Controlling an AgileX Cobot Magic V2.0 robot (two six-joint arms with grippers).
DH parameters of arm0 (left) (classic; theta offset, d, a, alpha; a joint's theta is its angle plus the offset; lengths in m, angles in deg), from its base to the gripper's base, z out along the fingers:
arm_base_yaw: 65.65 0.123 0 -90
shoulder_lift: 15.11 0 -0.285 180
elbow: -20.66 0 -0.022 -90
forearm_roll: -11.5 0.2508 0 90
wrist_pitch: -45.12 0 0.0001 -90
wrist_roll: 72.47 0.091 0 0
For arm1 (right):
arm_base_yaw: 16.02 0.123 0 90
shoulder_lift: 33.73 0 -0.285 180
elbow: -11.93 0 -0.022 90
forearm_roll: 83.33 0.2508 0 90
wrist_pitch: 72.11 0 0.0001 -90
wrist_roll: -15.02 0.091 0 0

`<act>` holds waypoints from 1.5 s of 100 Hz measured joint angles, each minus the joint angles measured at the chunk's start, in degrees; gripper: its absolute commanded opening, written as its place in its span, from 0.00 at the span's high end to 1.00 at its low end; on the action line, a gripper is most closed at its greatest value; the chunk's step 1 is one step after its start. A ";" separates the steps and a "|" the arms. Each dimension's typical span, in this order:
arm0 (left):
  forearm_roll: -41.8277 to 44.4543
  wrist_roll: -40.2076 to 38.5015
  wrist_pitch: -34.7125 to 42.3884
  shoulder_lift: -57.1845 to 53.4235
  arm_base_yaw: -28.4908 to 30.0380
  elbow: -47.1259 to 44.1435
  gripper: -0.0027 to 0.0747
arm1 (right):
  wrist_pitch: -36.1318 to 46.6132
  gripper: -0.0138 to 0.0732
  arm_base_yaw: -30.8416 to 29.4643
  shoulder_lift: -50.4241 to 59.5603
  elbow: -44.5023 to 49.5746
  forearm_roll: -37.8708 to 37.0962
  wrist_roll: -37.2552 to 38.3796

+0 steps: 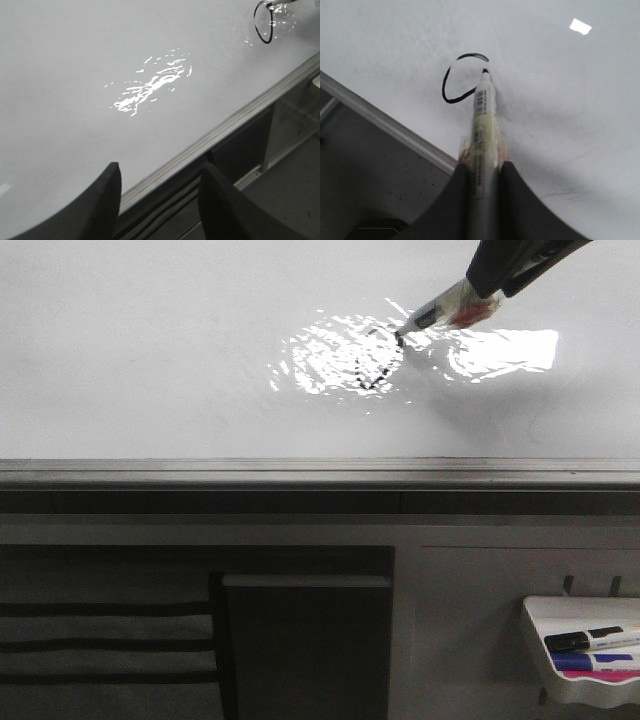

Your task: Write number 9 on whiteboard

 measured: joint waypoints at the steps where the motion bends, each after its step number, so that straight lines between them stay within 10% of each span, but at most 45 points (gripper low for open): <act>1: 0.00 0.00 0.00 0.00 0.00 0.00 0.53 | 0.00 0.89 0.00 0.00 0.00 -0.10 0.00; 110: -1.73 2.78 -3.61 1.13 -0.29 2.14 0.53 | -9.98 0.89 2.97 -1.12 1.88 3.53 -3.64; 150: -8.93 18.79 -12.90 16.95 -19.22 9.33 0.53 | -21.87 0.89 12.15 8.63 -0.57 6.03 -25.52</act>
